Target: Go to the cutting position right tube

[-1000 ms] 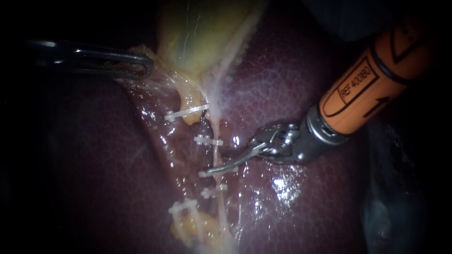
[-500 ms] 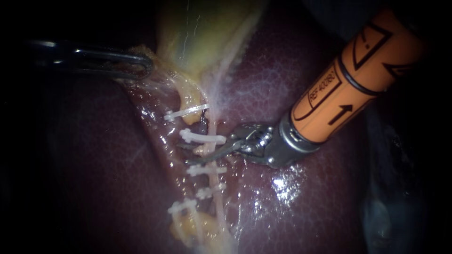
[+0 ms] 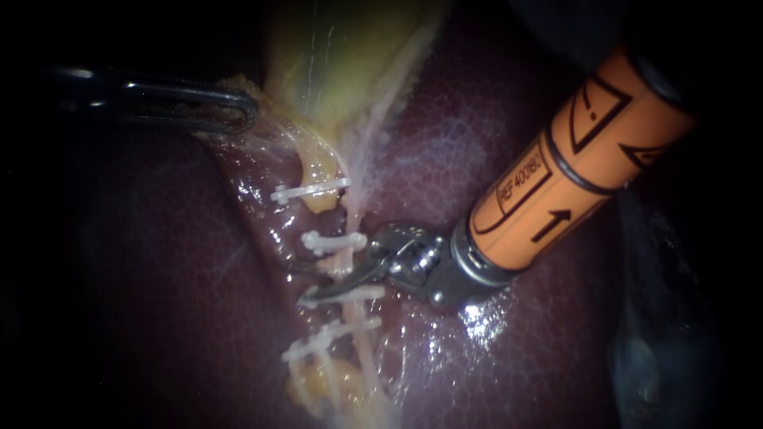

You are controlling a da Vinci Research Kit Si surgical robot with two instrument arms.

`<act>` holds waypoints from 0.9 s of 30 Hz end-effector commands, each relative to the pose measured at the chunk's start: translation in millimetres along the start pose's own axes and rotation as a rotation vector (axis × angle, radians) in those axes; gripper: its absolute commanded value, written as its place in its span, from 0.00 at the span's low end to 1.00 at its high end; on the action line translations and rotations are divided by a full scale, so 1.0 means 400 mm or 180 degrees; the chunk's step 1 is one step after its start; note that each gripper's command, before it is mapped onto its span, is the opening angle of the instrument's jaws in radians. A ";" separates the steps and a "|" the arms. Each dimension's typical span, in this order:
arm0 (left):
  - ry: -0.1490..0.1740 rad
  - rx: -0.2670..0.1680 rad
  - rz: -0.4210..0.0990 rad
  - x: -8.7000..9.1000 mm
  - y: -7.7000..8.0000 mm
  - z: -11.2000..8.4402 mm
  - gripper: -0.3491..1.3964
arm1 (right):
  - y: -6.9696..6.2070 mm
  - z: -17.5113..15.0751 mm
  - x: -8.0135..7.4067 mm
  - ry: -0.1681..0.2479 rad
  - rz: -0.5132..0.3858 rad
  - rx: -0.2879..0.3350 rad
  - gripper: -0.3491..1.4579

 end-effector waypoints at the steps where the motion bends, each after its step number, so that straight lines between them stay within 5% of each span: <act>1: 0.0000 0.0000 0.0000 -0.0001 0.0000 0.0000 0.00 | 0.0001 0.0009 0.0000 0.0003 -0.0058 -0.0014 0.85; 9: 0.0000 0.0000 0.0000 -0.0001 0.0000 0.0000 0.00 | -0.0020 0.0034 0.0015 0.0015 -0.0182 -0.0020 0.85; 19: 0.0000 0.0001 0.0000 -0.0001 0.0001 -0.0001 0.00 | -0.0097 0.0041 0.0107 0.0070 -0.0156 -0.0011 0.85; 27: 0.0000 0.0001 0.0000 -0.0001 0.0001 -0.0001 0.00 | -0.0091 0.0032 0.0109 0.0077 -0.0154 -0.0022 0.85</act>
